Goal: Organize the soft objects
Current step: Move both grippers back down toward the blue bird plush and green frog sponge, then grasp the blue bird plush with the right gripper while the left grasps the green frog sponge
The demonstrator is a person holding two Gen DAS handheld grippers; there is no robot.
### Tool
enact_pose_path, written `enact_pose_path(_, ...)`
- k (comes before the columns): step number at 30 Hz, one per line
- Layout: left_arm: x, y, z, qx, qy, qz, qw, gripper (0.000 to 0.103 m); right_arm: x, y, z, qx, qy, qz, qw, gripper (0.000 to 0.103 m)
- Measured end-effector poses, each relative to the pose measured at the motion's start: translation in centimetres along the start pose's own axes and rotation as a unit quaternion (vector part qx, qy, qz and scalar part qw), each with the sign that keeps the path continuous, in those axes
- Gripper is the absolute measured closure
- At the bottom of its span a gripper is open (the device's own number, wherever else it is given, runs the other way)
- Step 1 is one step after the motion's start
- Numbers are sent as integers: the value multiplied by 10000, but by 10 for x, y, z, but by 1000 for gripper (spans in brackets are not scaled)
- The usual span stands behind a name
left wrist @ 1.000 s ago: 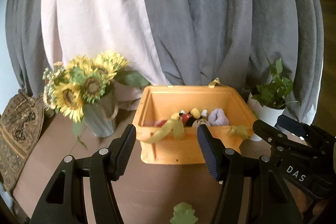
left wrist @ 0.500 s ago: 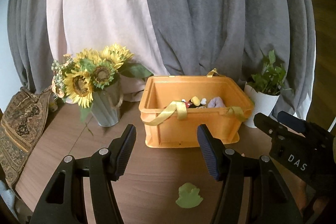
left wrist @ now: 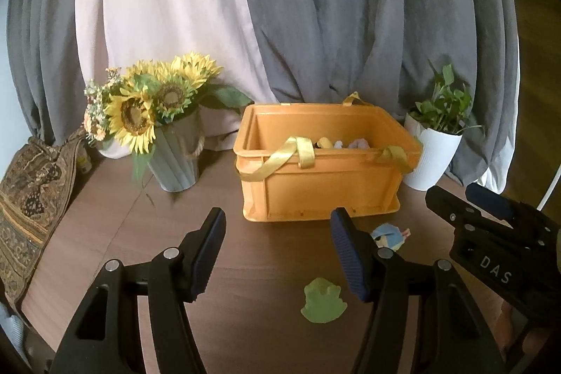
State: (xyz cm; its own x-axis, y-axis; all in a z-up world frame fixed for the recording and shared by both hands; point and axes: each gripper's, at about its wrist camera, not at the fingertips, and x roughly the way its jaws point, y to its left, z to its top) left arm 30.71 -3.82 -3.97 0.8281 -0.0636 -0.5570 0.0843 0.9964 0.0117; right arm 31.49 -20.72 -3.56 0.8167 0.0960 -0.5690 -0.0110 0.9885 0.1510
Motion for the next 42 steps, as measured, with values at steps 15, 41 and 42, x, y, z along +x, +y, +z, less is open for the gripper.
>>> enact_pose_path(15,19,-26,-41,-447,345,165,9983,36,28,-30,-25,-283,582,347,9973,40)
enact_pose_path(41,85,-47,-83,-830,1253,616,9867,35,118,-61,-60,-436,1475,806,9848,40)
enact_pose_path(42,87,-47,-83,-836,1276,616,9864,35,121,-61,-60,-452,1493,826,9843,40)
